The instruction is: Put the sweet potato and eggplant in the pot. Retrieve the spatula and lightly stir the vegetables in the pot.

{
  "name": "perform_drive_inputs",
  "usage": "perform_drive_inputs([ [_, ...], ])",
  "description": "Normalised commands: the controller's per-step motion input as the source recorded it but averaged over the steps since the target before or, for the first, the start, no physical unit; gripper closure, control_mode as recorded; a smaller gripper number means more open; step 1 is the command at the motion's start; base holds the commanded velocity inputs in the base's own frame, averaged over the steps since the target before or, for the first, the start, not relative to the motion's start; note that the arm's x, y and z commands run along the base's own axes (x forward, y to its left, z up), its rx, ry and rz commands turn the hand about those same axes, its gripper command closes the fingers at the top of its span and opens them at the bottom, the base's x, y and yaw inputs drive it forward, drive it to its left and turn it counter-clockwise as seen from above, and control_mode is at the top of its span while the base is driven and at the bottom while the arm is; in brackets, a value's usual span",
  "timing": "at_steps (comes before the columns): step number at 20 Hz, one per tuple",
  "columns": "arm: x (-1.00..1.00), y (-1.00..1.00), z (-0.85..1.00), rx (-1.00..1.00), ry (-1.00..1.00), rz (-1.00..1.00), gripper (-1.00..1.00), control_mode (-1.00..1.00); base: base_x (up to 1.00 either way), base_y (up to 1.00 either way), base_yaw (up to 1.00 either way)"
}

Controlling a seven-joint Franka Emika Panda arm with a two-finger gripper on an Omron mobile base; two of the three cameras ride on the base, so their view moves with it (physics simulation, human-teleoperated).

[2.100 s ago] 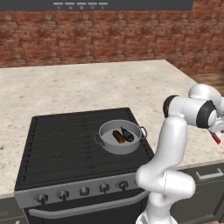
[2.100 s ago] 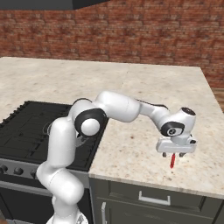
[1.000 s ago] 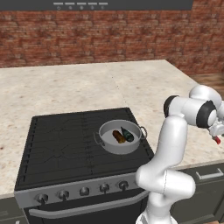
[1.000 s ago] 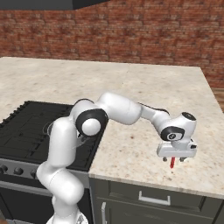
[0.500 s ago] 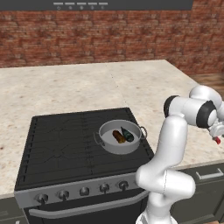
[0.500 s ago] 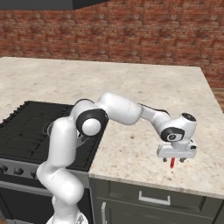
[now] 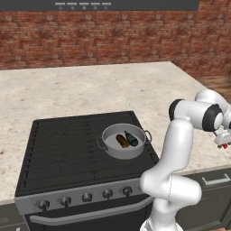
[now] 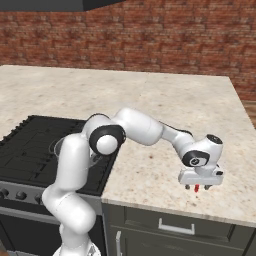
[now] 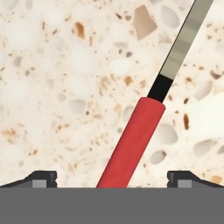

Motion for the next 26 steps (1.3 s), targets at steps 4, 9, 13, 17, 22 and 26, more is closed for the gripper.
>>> perform_drive_inputs([
  [4, 0.0, 0.0, -0.11, 0.0, 0.0, 0.0, -1.0, -1.0, 0.0, 0.0, 0.0],
  [9, 0.0, 0.0, -0.04, 0.0, 0.0, 0.0, -1.0, -1.0, 0.0, 0.0, 0.0],
  [13, 0.0, 0.0, -0.02, 0.0, 0.0, 0.0, 1.0, -1.0, 0.0, 0.0, 0.0],
  [17, 0.0, 0.0, 0.0, 0.0, 0.0, 0.0, 1.0, -1.0, 0.0, 0.0, 0.0],
  [22, 0.0, 0.0, 0.0, 0.0, 0.0, 0.0, 1.0, -1.0, 0.0, 0.0, 0.0],
  [26, 0.0, 0.0, 0.0, 0.0, 0.0, 0.0, 1.0, -1.0, 0.0, 0.0, 0.0],
])
